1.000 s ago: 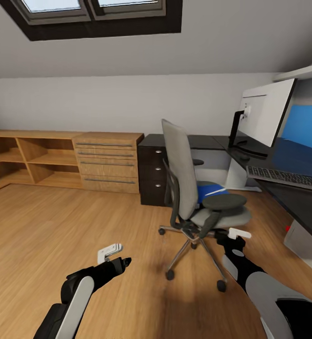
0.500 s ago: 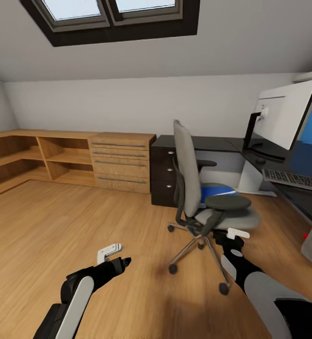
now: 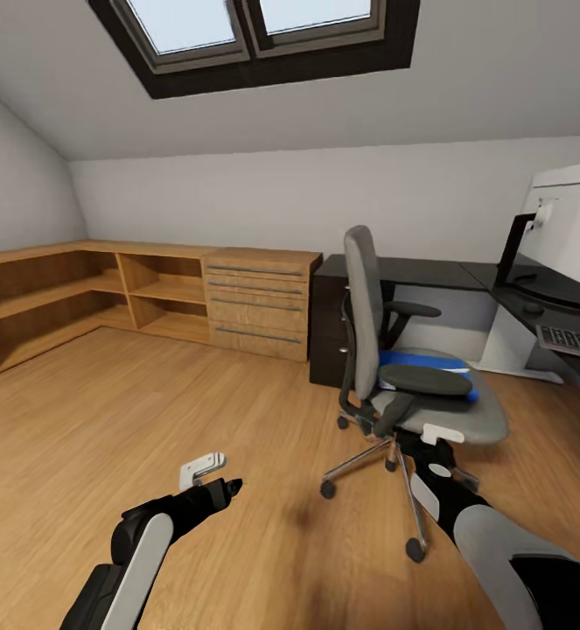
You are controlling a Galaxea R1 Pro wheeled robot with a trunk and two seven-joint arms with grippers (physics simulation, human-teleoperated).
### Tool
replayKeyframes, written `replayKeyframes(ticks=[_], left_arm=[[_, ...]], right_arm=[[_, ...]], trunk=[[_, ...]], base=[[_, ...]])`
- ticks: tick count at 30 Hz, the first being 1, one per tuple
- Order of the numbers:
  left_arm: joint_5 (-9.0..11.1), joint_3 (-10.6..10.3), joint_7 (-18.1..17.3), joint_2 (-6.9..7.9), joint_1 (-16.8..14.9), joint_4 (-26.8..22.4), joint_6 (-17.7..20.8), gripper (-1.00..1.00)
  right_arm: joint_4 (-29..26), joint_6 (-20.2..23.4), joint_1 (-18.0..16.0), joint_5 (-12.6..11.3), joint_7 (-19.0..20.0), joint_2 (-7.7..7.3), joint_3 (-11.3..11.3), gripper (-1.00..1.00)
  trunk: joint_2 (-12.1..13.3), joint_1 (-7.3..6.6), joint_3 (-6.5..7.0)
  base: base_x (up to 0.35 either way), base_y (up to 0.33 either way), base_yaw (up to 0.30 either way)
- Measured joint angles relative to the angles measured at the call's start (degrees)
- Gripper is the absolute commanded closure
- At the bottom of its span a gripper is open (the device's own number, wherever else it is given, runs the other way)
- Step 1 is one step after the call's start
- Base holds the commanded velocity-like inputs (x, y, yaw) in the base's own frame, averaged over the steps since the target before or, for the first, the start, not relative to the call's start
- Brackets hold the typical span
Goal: In the bedroom, organize the workspace by keeping the computer under the desk, ensuring the monitor is on the desk, placing the keyboard on the desk next to the monitor, placing the mouse on the desk next to the keyboard, moving the folder from the swivel chair onto the desk next to the mouse, stacking the notebook on top of the folder with the pen on top of the notebook, and positioning the swivel chair next to the desk.
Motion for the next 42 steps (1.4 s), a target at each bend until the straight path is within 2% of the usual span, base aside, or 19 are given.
replayKeyframes(ticks=[10,20,25,42], left_arm=[[0.0,0.0,0.0,0.0,0.0,0.0,0.0,-1.0],[0.0,-0.1,0.0,0.0,0.0,0.0,0.0,-1.0],[0.0,-0.1,0.0,-0.01,0.0,0.0,0.0,-1.0],[-0.1,-0.1,0.1,0.04,0.0,0.0,0.0,-1.0]], right_arm=[[0.0,0.0,0.0,0.1,0.1,-0.02,0.2,-1.0],[0.1,0.0,0.0,0.2,0.1,0.04,0.2,-1.0],[0.1,0.0,0.0,0.2,0.1,0.06,0.3,-1.0],[-0.2,0.5,0.0,-0.3,0.2,0.03,0.1,-1.0]], trunk=[[0.0,0.0,0.3],[0.0,0.03,0.3],[0.0,0.01,0.3],[0.0,0.0,0.3]], base=[[-0.015,0.0,0.161],[-0.299,0.0,-0.005],[-0.169,0.0,-0.184],[-0.007,0.0,-0.263]])
